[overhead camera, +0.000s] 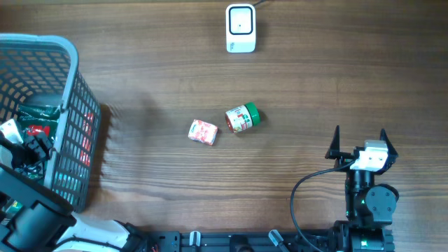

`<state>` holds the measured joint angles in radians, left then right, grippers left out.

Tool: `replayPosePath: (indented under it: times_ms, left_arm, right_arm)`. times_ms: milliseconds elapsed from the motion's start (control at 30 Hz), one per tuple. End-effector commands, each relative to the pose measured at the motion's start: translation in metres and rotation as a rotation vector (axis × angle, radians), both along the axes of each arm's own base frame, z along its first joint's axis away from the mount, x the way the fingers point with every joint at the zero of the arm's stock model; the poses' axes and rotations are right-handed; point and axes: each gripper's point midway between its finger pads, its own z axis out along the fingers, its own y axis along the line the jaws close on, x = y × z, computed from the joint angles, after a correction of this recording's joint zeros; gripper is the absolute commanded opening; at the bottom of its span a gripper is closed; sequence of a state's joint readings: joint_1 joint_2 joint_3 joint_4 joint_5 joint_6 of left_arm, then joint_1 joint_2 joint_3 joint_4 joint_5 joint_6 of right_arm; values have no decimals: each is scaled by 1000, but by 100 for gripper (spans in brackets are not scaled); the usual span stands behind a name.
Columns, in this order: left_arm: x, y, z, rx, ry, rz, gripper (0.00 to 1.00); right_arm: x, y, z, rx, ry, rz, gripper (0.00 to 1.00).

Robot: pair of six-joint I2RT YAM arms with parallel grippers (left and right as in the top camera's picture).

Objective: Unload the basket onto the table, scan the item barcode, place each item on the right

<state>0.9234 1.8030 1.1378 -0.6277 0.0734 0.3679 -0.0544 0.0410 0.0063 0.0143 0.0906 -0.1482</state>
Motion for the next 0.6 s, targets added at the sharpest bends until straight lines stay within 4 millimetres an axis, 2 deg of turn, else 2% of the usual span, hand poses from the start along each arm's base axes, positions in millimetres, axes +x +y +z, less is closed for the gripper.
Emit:
replayPosePath:
  times_ms: [0, 100, 133, 300, 500, 567]
  left_arm:
    - [-1, -7, -13, -44, 6, -21, 72]
    - [0, -6, -13, -41, 3, -21, 59]
    - [1, -6, -13, -40, 3, -22, 51]
    - [2, -3, -7, -27, -6, -22, 42]
    - [13, 10, 35, 70, -78, -23, 38]
    - [15, 13, 52, 108, -105, -24, 33]
  right_arm:
    - [-1, -3, 1, -10, -5, -15, 100]
    - [-1, -3, 1, -10, -5, -15, 100]
    - [-1, -3, 1, -10, -5, -15, 100]
    - [-1, -3, 1, -10, -5, -15, 100]
    - [-1, -3, 1, -10, -5, -15, 100]
    - [-1, -3, 1, -10, -5, -15, 100]
